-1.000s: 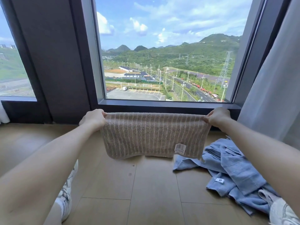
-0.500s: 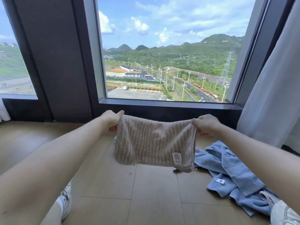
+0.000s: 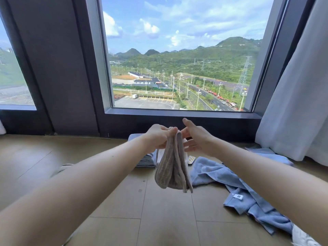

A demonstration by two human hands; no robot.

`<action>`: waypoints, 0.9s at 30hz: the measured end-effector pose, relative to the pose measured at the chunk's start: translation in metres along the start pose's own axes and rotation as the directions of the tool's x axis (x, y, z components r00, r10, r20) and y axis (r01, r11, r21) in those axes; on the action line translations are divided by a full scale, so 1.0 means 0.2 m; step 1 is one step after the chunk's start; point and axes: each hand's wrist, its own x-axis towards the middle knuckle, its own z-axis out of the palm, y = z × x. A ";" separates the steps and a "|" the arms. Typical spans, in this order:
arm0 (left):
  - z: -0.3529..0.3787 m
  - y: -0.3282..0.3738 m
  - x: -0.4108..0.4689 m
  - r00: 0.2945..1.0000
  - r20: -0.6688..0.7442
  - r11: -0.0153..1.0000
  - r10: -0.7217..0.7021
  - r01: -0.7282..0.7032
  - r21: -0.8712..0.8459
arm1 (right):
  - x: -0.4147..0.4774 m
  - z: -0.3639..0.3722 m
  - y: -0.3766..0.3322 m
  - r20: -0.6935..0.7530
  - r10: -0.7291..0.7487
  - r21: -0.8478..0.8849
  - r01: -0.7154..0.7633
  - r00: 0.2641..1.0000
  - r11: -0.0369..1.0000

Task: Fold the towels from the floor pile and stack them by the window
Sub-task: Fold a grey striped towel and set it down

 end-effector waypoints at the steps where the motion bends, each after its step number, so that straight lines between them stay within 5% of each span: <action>1: 0.00 0.00 0.00 1.000 -0.012 1.000 0.009 -0.009 0.009 | -0.01 0.00 -0.01 0.022 0.002 0.012 -0.002 1.000 1.000; 9: -0.04 0.00 -0.01 0.990 0.015 0.979 0.141 -0.142 0.145 | -0.01 -0.02 -0.02 0.034 -0.050 0.132 0.046 0.998 0.990; 18: -0.02 -0.01 -0.02 0.963 -0.075 0.940 0.259 -0.234 0.247 | -0.02 -0.03 -0.04 0.074 -0.110 0.082 0.104 0.991 0.991; 22: -0.05 -0.01 -0.02 0.959 -0.066 0.944 0.275 -0.256 0.211 | -0.01 -0.06 -0.02 -0.035 -0.300 -0.382 0.264 0.953 0.885; 27: -0.11 0.00 -0.04 0.961 -0.008 0.956 0.276 -0.273 0.106 | -0.01 -0.15 0.04 0.067 -0.268 -0.615 0.251 0.961 0.747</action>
